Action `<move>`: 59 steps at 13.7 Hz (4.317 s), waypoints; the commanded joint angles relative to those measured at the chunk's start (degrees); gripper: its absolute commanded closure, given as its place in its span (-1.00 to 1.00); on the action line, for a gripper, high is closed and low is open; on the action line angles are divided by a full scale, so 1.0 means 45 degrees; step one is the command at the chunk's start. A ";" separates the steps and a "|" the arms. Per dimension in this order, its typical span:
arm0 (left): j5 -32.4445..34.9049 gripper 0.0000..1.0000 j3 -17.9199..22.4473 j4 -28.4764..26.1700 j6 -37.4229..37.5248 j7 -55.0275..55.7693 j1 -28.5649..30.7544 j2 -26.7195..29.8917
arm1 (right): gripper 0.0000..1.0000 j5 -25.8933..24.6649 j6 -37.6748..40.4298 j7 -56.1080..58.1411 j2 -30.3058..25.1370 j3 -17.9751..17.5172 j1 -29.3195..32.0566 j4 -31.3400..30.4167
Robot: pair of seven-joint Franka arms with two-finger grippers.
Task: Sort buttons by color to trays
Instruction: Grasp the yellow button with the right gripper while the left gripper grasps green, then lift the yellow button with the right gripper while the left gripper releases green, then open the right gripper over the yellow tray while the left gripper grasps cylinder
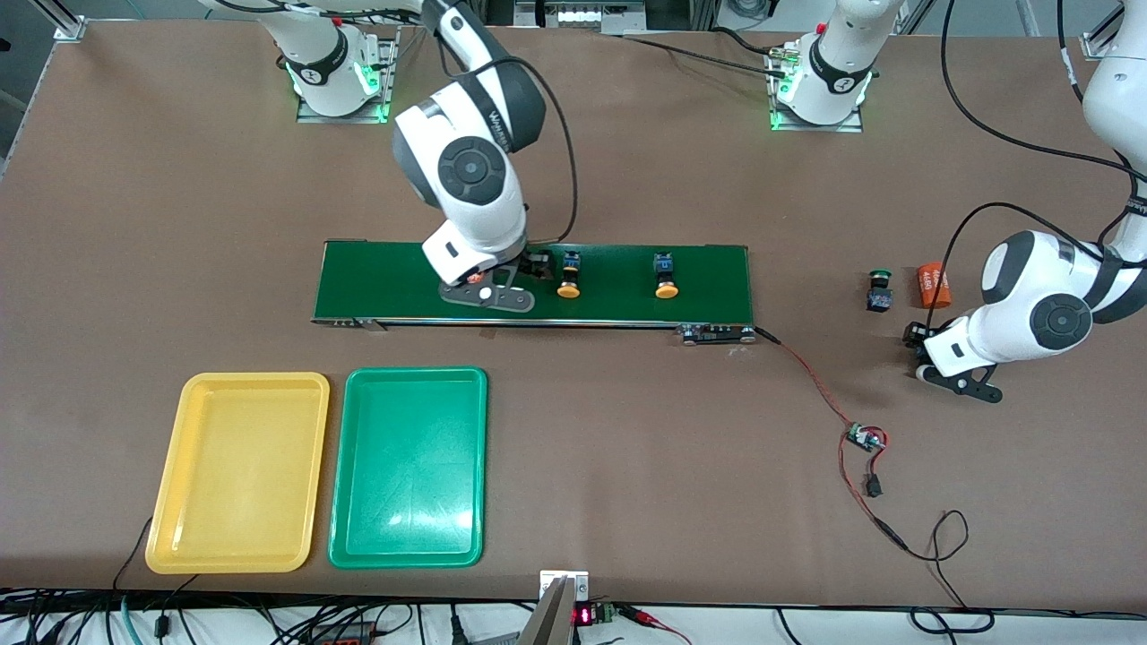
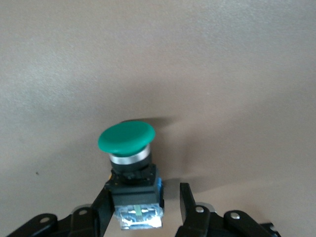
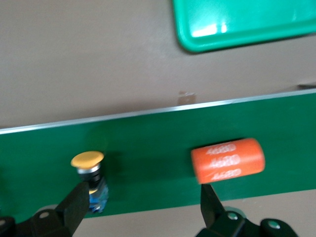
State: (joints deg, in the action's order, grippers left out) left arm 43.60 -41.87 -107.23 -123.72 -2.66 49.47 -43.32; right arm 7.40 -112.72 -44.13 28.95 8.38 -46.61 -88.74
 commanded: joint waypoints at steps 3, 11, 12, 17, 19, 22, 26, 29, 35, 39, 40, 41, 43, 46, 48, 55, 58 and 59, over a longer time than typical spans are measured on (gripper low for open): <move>0.0506 0.40 0.0242 -0.0115 -0.0555 -0.0833 0.0101 -0.0080 | -1.00 0.1069 -0.0790 0.0001 0.0713 0.0150 -0.0578 0.0072; -0.0232 0.49 -0.2975 0.1112 0.3968 -0.0620 0.0277 0.0311 | -1.00 0.0836 -0.2255 0.0274 0.2121 0.0150 -0.1087 0.0091; -0.0952 0.50 -0.3367 0.1347 0.4557 -0.0542 0.0200 0.0292 | -1.00 0.0816 -0.2276 0.0275 0.2219 0.0150 -0.1146 0.0072; -0.3631 0.53 -0.3938 0.1310 0.4856 0.3492 -0.1611 0.0253 | 0.34 0.0970 -0.2139 0.0003 0.2396 0.0150 -0.1264 0.0013; -0.4509 0.52 -0.3938 0.1350 0.4720 0.4864 -0.2571 0.0253 | 0.53 0.0972 -0.2081 -0.0271 0.2279 0.0228 -0.1147 0.0071; -0.5975 0.52 -0.4035 0.1233 0.4407 0.5083 -0.3101 0.0214 | 0.61 0.0991 -0.1905 -0.0331 0.1869 0.0655 -0.1088 0.0188; -0.6057 0.53 -0.4016 0.0356 0.3608 0.5762 -0.3668 0.0155 | 0.63 0.0914 -0.1807 -0.0253 0.1712 0.2176 -0.1010 0.0735; -0.6057 0.50 -0.3977 0.0158 0.3333 0.7150 -0.4662 0.0155 | 0.64 0.0816 -0.1788 0.0116 0.1848 0.3739 -0.0700 0.0736; -0.6017 -1.00 -0.3996 0.0293 0.3875 0.8071 -0.4607 0.0368 | 0.64 0.0894 -0.1612 0.5282 0.1868 0.3881 0.3085 0.0755; -0.5667 -1.00 -0.3822 0.2476 0.7191 0.7625 -0.4255 0.1151 | 0.64 0.0933 -0.1845 0.9636 0.2530 0.3763 0.5082 0.0755; -0.5241 -1.00 -0.3763 0.2946 0.7760 0.7391 -0.4003 0.1132 | 0.64 0.0913 -0.2310 1.0732 0.2726 0.3763 0.5470 0.0755; -0.4560 -1.00 -0.3762 0.3222 0.8172 0.6924 -0.3749 0.1112 | 0.64 0.0952 -0.3108 1.1768 0.2998 0.3744 0.5900 0.0755; -0.3328 -1.00 -0.3743 0.3302 0.8293 0.5288 -0.3281 0.1093 | 0.63 0.1030 -0.3837 1.3278 0.3332 0.3724 0.6157 0.0755; -0.2873 -1.00 -0.3354 0.3303 0.8157 0.3392 -0.2013 0.0840 | 0.64 0.1089 -0.4693 1.4178 0.3722 0.3705 0.6314 0.0736; -0.2815 -1.00 -0.2885 0.3186 0.8041 0.2450 -0.1211 0.0819 | 0.47 0.1069 -0.5009 1.4355 0.3898 0.3705 0.6314 0.0697; -0.0921 -1.00 -0.2805 0.0224 0.4552 0.1470 0.2322 0.0975 | -1.00 0.1577 -0.4389 1.4279 0.3434 0.3705 0.5848 0.0619; -0.0687 -1.00 -0.2824 -0.1420 0.2827 0.1470 0.3847 0.1151 | -1.00 0.1831 -0.2263 1.3307 0.2360 0.3724 0.5495 0.0658; -0.0647 -1.00 -0.2824 -0.1733 0.2670 0.1470 0.4160 0.1112 | -1.00 0.1831 -0.1580 1.2819 0.1970 0.3724 0.5204 0.0658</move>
State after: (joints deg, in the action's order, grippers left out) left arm 39.34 -53.57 -110.33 -109.06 4.75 64.58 -40.29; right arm 14.71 -125.21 16.66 42.42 25.28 -21.47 -84.76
